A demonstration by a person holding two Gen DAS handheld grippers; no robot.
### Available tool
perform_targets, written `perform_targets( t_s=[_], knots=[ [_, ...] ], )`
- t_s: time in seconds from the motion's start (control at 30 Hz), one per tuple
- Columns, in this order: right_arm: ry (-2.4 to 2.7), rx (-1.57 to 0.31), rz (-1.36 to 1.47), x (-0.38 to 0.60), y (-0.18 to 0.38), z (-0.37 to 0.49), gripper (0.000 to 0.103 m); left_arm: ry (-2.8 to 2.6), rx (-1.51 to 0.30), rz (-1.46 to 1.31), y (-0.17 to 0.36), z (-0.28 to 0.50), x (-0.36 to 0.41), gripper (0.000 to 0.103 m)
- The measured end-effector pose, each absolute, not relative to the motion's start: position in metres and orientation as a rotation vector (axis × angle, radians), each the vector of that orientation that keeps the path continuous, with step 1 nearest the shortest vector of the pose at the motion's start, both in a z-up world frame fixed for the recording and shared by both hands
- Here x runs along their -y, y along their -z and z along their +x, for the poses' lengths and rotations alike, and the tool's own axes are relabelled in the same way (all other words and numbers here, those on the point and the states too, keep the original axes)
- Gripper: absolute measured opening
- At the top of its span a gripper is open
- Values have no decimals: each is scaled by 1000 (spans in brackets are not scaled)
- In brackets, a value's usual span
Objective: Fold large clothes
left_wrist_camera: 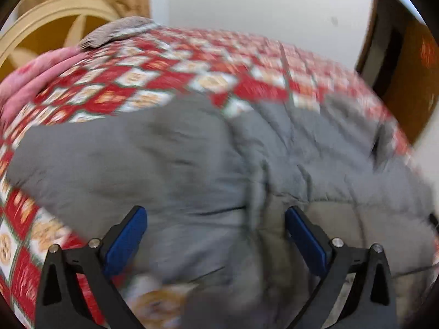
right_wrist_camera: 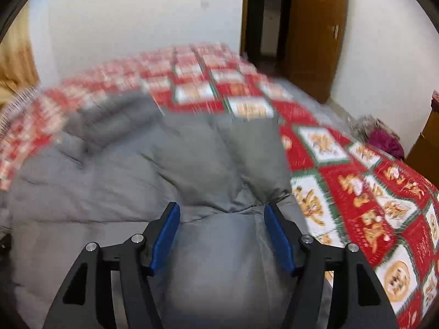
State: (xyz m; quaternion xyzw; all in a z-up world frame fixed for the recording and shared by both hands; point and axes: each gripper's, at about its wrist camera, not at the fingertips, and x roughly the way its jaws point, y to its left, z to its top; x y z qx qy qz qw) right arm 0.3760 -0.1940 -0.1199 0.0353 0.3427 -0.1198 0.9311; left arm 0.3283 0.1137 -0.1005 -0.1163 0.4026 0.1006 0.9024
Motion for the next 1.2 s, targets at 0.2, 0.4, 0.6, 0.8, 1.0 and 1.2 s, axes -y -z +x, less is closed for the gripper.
perform_targets(
  t_s=[0.2,0.4,0.6,0.8,1.0,1.2],
  knots=[
    [107,-733,47,150,121,365,70,-387,-776,-364,81,274,-222,103],
    [96,-862,64,145,169,366,73,-585,-793,-657,115,244,-337,103],
    [80,-850,82,149,173,355,77,-655,-770,-837,144,251,-367,103],
    [73,-829,95,149,172,350,78,-632,-695,-821,145,277,-362,79],
    [66,-818,109,151,172,349,78,-524,-695,-840,151,290,-362,8],
    [58,-801,137,155,170,344,79,-430,-542,-534,66,297,-294,8]
  ],
)
